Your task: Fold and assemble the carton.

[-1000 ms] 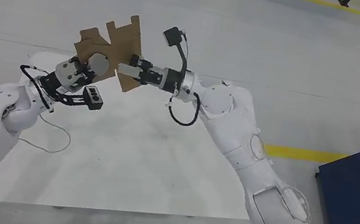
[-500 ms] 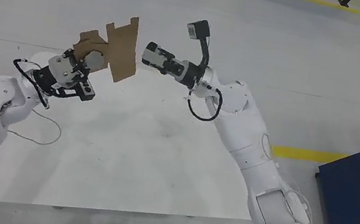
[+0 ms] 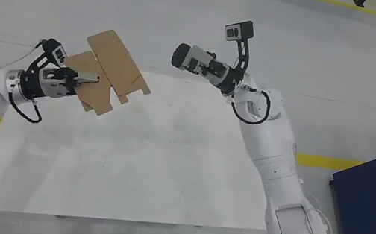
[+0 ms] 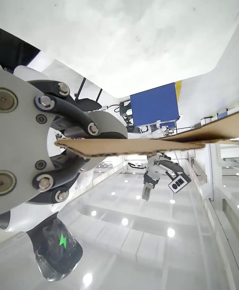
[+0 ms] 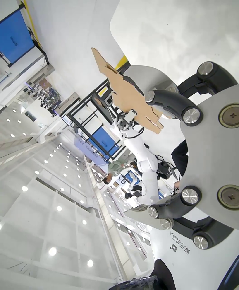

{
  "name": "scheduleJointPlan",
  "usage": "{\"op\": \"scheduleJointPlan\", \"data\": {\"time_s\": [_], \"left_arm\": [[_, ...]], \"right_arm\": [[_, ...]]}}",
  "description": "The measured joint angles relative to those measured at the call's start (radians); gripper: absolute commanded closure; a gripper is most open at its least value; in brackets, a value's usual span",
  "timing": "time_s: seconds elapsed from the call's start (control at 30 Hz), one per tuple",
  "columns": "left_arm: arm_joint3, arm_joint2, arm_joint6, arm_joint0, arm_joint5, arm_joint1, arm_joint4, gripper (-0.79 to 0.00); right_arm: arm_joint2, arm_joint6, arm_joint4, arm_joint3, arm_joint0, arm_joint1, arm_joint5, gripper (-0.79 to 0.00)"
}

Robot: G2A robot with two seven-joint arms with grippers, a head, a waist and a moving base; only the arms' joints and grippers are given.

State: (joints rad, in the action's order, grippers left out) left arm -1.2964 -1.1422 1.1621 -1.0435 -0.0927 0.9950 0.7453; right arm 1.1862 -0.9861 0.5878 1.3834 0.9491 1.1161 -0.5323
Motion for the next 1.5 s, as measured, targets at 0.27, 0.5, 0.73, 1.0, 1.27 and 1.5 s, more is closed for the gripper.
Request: {"op": "scheduleJointPlan", "data": {"time_s": [0.27,0.5,0.73,1.0,1.27,1.5], "left_arm": [[-0.003,0.000,-0.003,0.000,0.001,0.000,0.000,0.000],[-0.206,-0.043,-0.286,-0.108,-0.273,-0.023,-0.441,0.000],[-0.309,-0.088,-0.266,-0.192,-0.347,-0.040,-0.620,0.000],[-0.347,-0.107,-0.139,-0.218,-0.380,-0.051,-0.536,0.000],[-0.376,-0.099,-0.099,-0.223,-0.367,-0.054,-0.525,0.000],[-0.357,-0.061,-0.052,-0.195,-0.359,-0.049,-0.485,0.000]], "right_arm": [[0.000,0.001,-0.002,0.000,0.000,0.000,-0.001,-0.785],[-0.057,0.078,-0.297,0.066,0.014,0.001,0.050,-0.785],[-0.074,0.035,-0.372,0.071,0.007,-0.002,0.046,-0.785],[-0.108,-0.002,-0.509,0.070,0.000,-0.004,-0.016,-0.776],[-0.136,-0.085,-0.459,0.072,-0.007,-0.006,-0.058,-0.477],[-0.141,-0.156,-0.405,0.083,-0.001,-0.013,-0.092,-0.357]]}}
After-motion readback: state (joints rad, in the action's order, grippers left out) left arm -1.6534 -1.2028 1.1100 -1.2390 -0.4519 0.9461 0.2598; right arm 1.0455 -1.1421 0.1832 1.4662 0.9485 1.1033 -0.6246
